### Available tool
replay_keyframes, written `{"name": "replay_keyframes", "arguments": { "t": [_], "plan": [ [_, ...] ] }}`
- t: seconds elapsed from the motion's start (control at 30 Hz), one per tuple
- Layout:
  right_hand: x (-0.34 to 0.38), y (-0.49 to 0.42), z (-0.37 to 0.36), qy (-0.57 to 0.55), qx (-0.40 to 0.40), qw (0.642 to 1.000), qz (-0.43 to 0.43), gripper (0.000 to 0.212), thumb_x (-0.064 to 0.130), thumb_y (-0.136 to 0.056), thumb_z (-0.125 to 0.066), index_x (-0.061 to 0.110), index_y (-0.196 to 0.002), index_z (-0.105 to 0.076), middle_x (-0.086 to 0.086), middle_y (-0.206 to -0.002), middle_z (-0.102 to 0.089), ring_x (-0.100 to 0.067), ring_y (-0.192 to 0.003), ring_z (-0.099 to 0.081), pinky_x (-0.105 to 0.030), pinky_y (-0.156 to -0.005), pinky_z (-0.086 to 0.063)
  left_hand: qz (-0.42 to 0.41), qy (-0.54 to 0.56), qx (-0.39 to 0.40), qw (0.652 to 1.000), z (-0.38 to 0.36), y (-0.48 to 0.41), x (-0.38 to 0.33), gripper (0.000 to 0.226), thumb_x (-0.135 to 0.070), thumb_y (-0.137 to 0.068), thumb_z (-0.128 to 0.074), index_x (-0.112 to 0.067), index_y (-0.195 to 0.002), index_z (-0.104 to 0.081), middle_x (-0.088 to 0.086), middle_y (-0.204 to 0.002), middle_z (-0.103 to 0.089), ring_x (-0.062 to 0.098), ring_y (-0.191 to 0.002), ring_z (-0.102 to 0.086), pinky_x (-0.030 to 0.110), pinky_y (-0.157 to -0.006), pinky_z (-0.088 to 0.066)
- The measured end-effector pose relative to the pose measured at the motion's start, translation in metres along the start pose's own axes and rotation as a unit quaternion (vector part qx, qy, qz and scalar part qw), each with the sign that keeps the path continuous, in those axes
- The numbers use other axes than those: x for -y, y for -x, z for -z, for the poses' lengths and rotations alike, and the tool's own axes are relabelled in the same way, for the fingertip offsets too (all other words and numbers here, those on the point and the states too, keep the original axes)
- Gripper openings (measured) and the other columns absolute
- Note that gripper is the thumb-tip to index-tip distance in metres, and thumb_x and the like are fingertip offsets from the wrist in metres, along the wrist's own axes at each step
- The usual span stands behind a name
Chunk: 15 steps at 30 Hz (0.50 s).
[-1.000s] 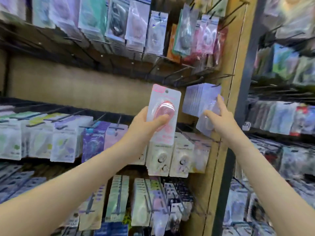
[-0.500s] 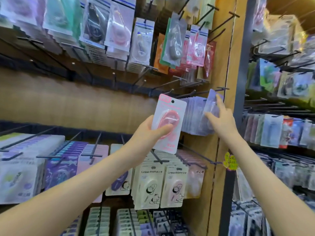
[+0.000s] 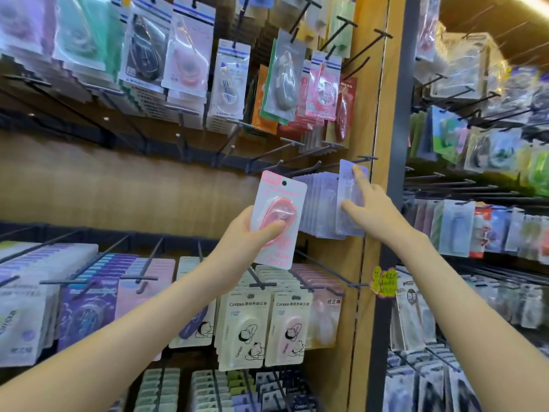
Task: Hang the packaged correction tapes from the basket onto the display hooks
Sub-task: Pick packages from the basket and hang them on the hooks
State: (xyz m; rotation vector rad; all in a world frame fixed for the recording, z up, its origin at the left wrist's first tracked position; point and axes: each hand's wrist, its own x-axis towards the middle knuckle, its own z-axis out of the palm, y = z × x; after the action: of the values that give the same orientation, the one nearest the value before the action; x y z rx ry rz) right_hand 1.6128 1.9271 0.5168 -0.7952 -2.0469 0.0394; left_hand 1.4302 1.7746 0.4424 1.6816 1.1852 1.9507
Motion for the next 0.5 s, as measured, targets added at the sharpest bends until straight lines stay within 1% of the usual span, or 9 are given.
{"name": "replay_keyframes", "arguments": {
  "t": [0.17, 0.27, 0.37, 0.4, 0.5],
  "plan": [
    [0.0, 0.006, -0.009, -0.06, -0.02, 0.998, 0.003, 0.072, 0.032, -0.097, -0.047, 0.037, -0.153, -0.001, -0.008, -0.145, -0.029, -0.029, -0.124, -0.039, -0.033, -0.086, -0.033, -0.006, 0.015, -0.013, 1.0, -0.002, -0.007, -0.002, 0.041, -0.04, -0.082, -0.066, -0.024, -0.119, -0.055, 0.002, -0.109, -0.067, 0.018, -0.098, -0.068, 0.031, -0.078, -0.056],
    [-0.001, 0.006, -0.009, -0.051, -0.023, 0.998, 0.007, 0.073, 0.034, -0.096, -0.049, 0.039, -0.152, -0.003, -0.009, -0.145, -0.029, -0.031, -0.124, -0.041, -0.037, -0.089, -0.036, -0.009, 0.021, -0.031, 0.999, -0.006, -0.013, -0.004, 0.031, -0.039, -0.086, -0.064, -0.03, -0.114, -0.054, -0.001, -0.107, -0.066, 0.015, -0.093, -0.068, 0.024, -0.068, -0.056],
    [0.0, 0.003, -0.007, -0.04, -0.032, 0.999, -0.002, 0.069, 0.032, -0.093, -0.053, 0.038, -0.148, -0.013, -0.012, -0.139, -0.035, -0.031, -0.11, -0.047, -0.036, -0.082, -0.037, -0.011, 0.014, -0.044, 0.999, -0.011, -0.02, -0.006, 0.031, -0.037, -0.087, -0.064, -0.03, -0.115, -0.052, -0.003, -0.108, -0.065, 0.013, -0.093, -0.066, 0.02, -0.064, -0.053],
    [0.0, 0.002, -0.006, -0.043, -0.034, 0.998, -0.007, 0.068, 0.031, -0.092, -0.054, 0.038, -0.147, -0.014, -0.013, -0.138, -0.036, -0.031, -0.108, -0.047, -0.036, -0.082, -0.038, -0.012, 0.01, -0.046, 0.999, -0.013, -0.022, -0.007, 0.032, -0.037, -0.088, -0.064, -0.03, -0.116, -0.051, -0.003, -0.108, -0.064, 0.013, -0.093, -0.066, 0.019, -0.063, -0.053],
    [0.0, -0.004, -0.004, -0.077, -0.03, 0.996, -0.019, 0.071, 0.03, -0.092, -0.054, 0.038, -0.149, -0.013, -0.014, -0.143, -0.034, -0.036, -0.122, -0.044, -0.039, -0.087, -0.037, -0.016, 0.009, -0.045, 0.999, -0.018, -0.027, -0.011, 0.031, -0.034, -0.088, -0.064, -0.03, -0.116, -0.05, -0.004, -0.107, -0.062, 0.013, -0.094, -0.064, 0.019, -0.063, -0.052]
  ]
}}
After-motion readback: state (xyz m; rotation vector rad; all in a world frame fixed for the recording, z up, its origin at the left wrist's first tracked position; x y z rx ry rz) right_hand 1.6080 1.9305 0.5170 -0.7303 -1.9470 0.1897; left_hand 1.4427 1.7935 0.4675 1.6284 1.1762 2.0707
